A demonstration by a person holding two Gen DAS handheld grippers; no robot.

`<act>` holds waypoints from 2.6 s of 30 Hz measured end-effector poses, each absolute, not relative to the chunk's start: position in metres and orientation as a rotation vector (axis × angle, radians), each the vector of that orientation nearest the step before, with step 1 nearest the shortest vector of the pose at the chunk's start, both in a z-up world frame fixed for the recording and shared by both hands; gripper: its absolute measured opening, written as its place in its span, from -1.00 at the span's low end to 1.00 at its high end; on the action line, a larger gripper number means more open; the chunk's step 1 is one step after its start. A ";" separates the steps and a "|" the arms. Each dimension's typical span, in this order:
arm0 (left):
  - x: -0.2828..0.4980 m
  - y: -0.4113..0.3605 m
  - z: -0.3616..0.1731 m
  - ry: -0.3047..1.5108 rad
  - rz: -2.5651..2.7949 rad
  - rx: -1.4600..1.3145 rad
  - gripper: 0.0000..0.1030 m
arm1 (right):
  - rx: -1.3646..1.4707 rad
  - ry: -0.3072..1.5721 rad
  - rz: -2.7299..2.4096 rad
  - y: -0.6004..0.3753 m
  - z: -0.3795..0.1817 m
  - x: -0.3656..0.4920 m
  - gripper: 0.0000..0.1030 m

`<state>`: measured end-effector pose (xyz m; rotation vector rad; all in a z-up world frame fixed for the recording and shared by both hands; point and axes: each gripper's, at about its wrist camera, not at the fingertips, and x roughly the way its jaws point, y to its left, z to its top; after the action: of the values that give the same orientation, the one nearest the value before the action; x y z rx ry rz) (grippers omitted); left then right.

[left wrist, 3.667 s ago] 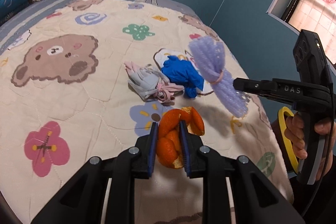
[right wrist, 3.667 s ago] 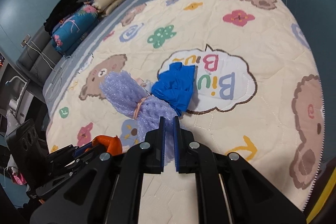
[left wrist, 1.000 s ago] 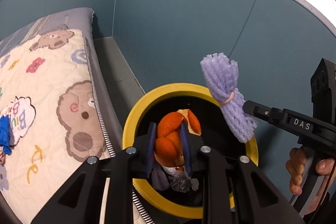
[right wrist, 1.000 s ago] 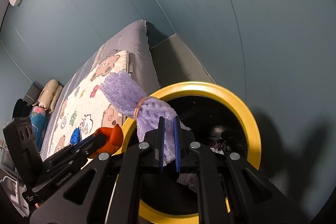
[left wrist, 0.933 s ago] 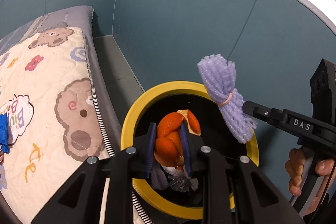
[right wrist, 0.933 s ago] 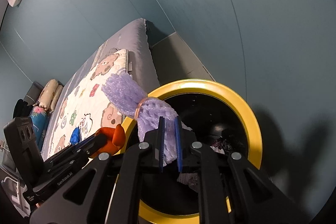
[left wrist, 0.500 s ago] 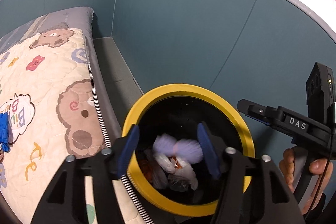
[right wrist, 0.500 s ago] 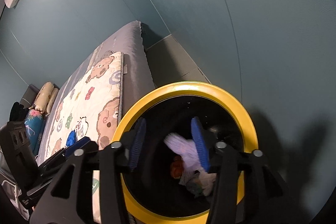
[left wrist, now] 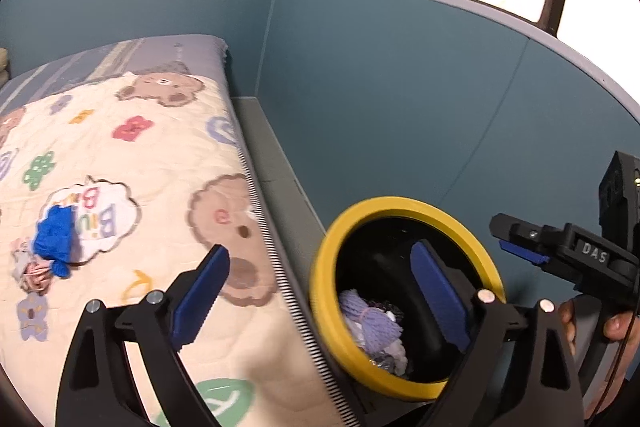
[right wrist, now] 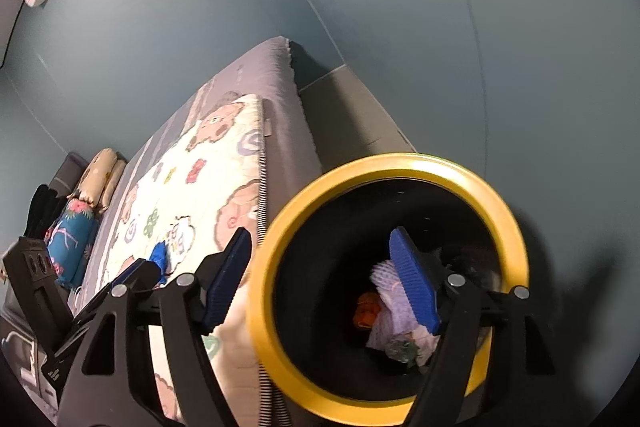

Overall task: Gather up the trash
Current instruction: 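Move both tools back over the blue bag and grey cloth on the bed, then grasp the grey-pink cloth with the left tool while the right tool grasps the blue plastic bag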

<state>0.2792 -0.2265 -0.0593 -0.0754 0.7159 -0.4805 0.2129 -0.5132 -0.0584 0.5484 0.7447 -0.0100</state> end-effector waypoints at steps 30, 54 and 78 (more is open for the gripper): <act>0.318 0.025 -0.099 0.741 -0.037 -0.134 0.80 | 0.317 0.886 0.322 -0.276 -0.039 0.337 0.49; 0.379 0.087 -0.181 0.907 0.045 -0.268 0.74 | 0.178 1.167 0.510 -0.109 -0.144 0.470 0.41; 0.370 0.082 -0.180 0.936 -0.084 -0.284 -0.55 | 0.142 1.221 0.590 -0.060 -0.165 0.476 -0.70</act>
<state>0.3704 0.0815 -0.1804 -0.2835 0.9361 -0.0839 0.4763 -0.0604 -0.1648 0.1418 1.2211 0.5895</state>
